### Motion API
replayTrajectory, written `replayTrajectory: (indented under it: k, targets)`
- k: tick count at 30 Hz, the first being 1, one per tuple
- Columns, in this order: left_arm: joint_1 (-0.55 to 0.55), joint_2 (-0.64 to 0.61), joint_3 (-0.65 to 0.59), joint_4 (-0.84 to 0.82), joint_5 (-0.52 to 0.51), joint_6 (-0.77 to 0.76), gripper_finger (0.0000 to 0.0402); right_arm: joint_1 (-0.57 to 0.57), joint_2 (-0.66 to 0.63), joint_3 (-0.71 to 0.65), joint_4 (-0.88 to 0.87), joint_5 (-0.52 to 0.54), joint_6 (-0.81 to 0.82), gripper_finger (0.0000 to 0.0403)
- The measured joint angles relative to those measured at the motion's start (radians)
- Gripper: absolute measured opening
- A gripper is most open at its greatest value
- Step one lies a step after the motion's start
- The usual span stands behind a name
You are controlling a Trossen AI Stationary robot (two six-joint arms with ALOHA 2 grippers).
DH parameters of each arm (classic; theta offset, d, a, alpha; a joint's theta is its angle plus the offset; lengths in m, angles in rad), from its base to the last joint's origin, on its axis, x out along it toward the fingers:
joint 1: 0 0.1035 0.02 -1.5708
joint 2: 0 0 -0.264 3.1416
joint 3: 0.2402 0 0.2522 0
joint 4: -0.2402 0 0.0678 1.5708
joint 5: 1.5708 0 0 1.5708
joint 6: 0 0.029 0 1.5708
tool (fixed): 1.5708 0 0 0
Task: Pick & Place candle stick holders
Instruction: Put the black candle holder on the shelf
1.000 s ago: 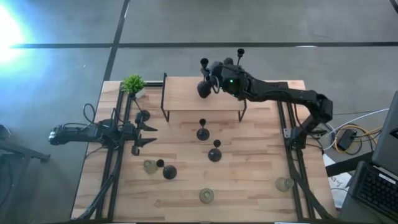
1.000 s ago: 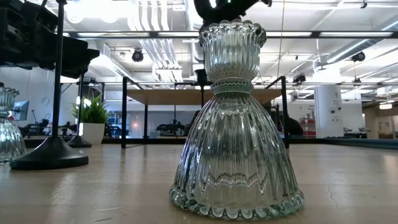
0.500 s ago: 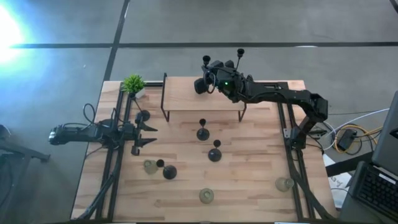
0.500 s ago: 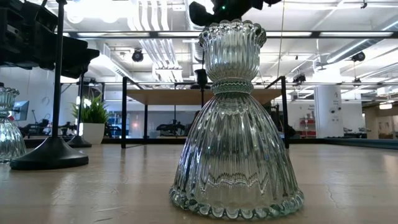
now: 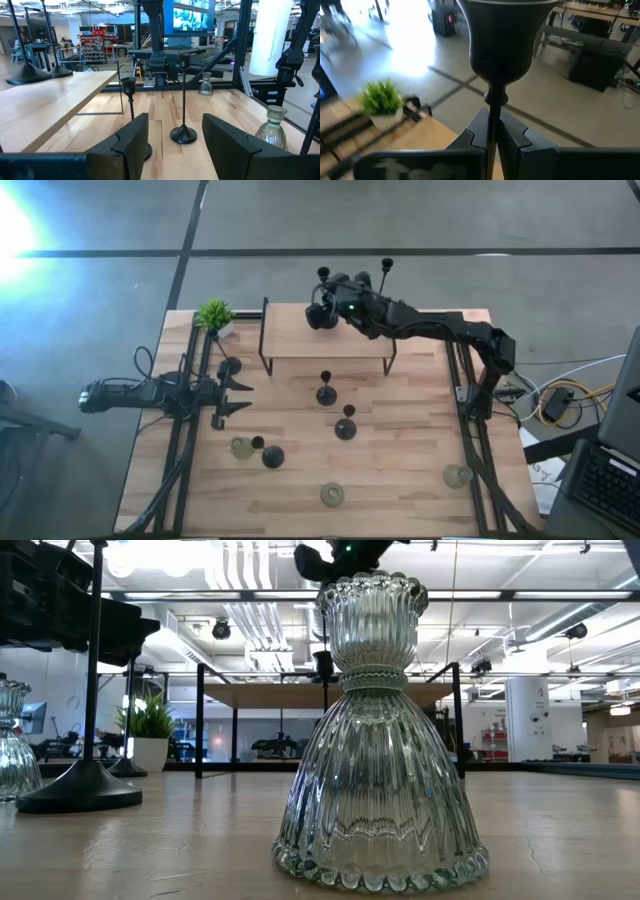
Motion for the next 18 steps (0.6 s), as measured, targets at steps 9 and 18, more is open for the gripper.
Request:
replayTrajectory:
  k: [9, 18]
  targets:
    - [0.0, 0.001, 0.0, 0.0, 0.001, 0.0, 0.0191, -0.008, 0.061, 0.038, -0.042, 0.0, 0.042, 0.0011]
    - [0.0, 0.001, 0.0, 0.0, 0.001, 0.0, 0.0191, -0.042, 0.064, 0.038, -0.038, 0.025, 0.071, 0.0011]
